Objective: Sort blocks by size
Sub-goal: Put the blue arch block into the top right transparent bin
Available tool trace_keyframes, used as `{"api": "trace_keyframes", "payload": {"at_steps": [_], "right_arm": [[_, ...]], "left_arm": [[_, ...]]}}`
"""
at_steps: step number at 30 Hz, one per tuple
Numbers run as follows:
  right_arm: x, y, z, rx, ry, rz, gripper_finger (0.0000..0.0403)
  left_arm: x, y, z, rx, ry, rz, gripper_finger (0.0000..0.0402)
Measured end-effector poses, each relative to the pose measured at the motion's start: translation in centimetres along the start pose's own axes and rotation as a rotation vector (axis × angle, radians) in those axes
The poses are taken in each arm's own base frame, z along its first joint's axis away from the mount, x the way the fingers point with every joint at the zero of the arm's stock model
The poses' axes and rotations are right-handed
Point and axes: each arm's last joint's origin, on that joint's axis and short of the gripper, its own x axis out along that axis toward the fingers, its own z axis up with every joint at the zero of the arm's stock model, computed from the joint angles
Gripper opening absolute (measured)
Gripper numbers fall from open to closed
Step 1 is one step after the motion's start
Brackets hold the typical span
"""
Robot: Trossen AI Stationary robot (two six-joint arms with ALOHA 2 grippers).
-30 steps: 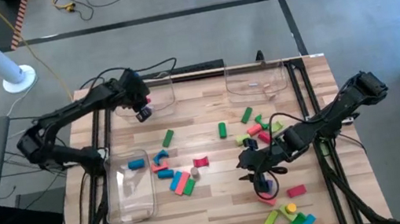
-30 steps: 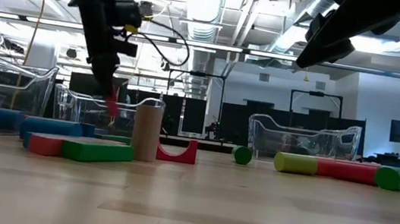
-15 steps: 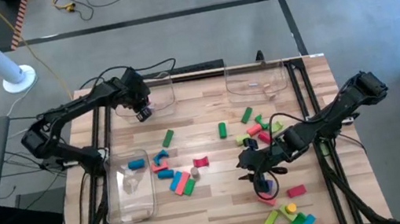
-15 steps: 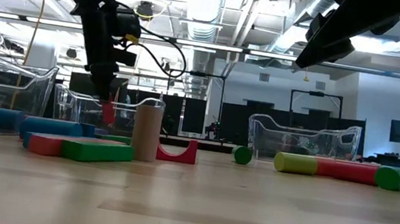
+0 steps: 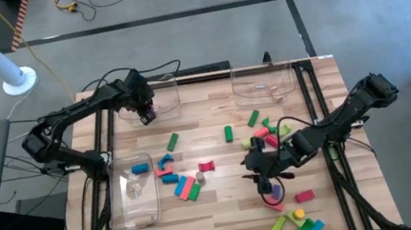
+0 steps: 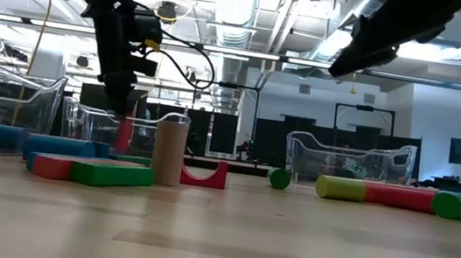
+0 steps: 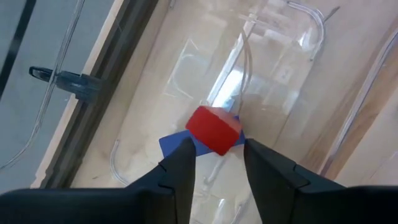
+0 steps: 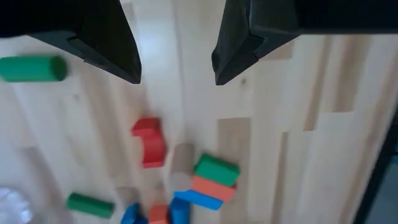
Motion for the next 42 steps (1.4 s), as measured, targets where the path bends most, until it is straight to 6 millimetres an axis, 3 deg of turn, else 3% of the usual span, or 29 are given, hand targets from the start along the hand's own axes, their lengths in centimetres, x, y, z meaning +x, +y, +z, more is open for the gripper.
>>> {"api": "trace_keyframes", "payload": {"at_steps": [9, 17, 25, 32, 42], "right_arm": [[-0.7, -0.6, 0.4, -0.031, -0.054, -0.103, 0.0235], [-2.7, -1.2, 1.1, -0.007, -0.115, -0.118, 0.0235], [-2.8, -1.1, 1.2, -0.001, -0.125, -0.108, 0.0235], [-2.8, -0.5, 1.2, -0.004, -0.139, -0.083, 0.0235], [-2.9, -0.3, 1.1, -0.009, -0.142, -0.076, 0.0235]], "left_arm": [[-1.2, 0.2, 0.1, -0.009, -0.055, 0.020, 0.0141], [-4.3, 0.5, -0.2, -0.025, -0.173, 0.062, 0.0141], [-7.0, 0.3, -0.8, -0.043, -0.289, 0.011, 0.0141], [-8.6, -1.3, -1.1, 0.004, -0.347, -0.063, 0.0141], [-9.6, -5.2, -0.6, 0.116, -0.372, -0.175, 0.0141]]}}
